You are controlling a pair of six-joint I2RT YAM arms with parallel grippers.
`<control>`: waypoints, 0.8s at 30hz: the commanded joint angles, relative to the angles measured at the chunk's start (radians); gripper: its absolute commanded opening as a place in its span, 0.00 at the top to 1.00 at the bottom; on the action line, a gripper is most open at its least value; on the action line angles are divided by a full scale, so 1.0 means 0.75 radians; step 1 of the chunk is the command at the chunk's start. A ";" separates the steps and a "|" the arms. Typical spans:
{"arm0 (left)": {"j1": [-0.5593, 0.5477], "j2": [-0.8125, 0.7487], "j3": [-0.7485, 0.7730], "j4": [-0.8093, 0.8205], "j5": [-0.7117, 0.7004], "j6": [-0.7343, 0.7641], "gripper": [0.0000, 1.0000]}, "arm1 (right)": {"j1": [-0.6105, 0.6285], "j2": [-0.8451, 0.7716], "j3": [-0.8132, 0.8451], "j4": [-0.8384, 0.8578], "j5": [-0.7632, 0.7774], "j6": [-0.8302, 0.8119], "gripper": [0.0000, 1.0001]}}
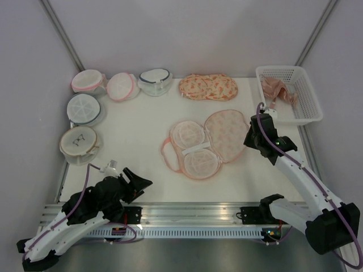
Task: Unzip the laundry bag and remove the bra
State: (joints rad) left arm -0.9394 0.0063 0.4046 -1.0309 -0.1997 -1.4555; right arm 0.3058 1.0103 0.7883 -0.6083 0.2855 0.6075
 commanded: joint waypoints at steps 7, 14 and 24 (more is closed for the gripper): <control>-0.001 -0.092 0.050 -0.022 -0.022 0.014 0.24 | 0.442 0.344 0.301 -0.024 -0.090 -0.527 1.00; -0.003 -0.094 0.066 -0.026 -0.045 0.012 0.24 | 0.966 0.569 0.362 0.150 0.073 -0.599 1.00; -0.001 -0.094 0.076 -0.071 -0.057 0.008 0.24 | 1.304 0.755 0.366 0.326 0.078 -0.522 0.52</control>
State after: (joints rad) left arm -0.9394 0.0063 0.4198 -1.0634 -0.2111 -1.4559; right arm 1.2854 1.5509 1.0332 -0.4179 0.3550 0.1780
